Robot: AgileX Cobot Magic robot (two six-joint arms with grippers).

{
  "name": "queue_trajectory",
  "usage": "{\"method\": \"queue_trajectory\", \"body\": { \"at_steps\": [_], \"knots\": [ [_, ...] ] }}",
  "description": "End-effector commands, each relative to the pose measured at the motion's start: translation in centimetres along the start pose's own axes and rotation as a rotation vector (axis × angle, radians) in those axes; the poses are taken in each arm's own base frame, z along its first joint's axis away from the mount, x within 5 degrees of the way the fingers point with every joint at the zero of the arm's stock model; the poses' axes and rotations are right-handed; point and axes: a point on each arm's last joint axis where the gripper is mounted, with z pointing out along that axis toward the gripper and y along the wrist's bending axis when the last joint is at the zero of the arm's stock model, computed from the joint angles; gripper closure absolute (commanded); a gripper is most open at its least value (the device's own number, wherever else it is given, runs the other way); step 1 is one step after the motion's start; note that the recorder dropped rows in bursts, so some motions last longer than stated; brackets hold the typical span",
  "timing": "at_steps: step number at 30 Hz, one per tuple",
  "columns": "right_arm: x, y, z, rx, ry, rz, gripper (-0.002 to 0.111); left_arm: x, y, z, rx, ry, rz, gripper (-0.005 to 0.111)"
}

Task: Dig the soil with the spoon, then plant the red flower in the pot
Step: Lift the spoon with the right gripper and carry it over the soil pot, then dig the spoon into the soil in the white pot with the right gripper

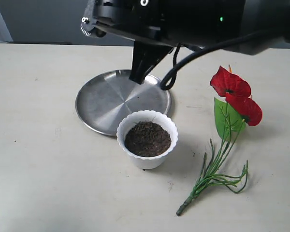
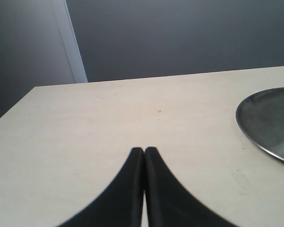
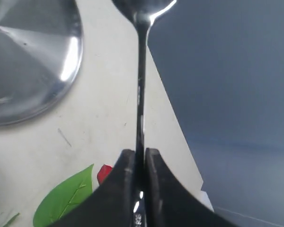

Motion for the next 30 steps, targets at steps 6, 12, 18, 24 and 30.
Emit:
{"method": "queue_trajectory", "body": {
  "at_steps": [6, 12, 18, 24, 30],
  "knots": [
    [3.0, -2.3, 0.4, -0.171, 0.052, -0.032, 0.109, -0.2, 0.0, -0.1, 0.005, -0.014, -0.001, 0.106],
    [7.0, -2.3, -2.0, -0.18, 0.039, -0.077, 0.109, -0.2, 0.0, -0.1, 0.005, -0.014, -0.001, 0.106],
    [10.7, -0.6, -4.6, -0.192, -0.02, -0.274, 0.109, -0.2, 0.0, -0.1, 0.005, -0.014, -0.001, 0.106],
    [12.1, 1.5, -4.8, -0.155, -0.04, -0.63, 0.109, -0.2, 0.0, -0.1, 0.005, -0.014, -0.001, 0.106],
    [12.2, 3.9, -2.4, -0.15, 0.048, -0.802, 0.109, -0.2, 0.0, -0.1, 0.005, -0.014, -0.001, 0.106]
  ]
}}
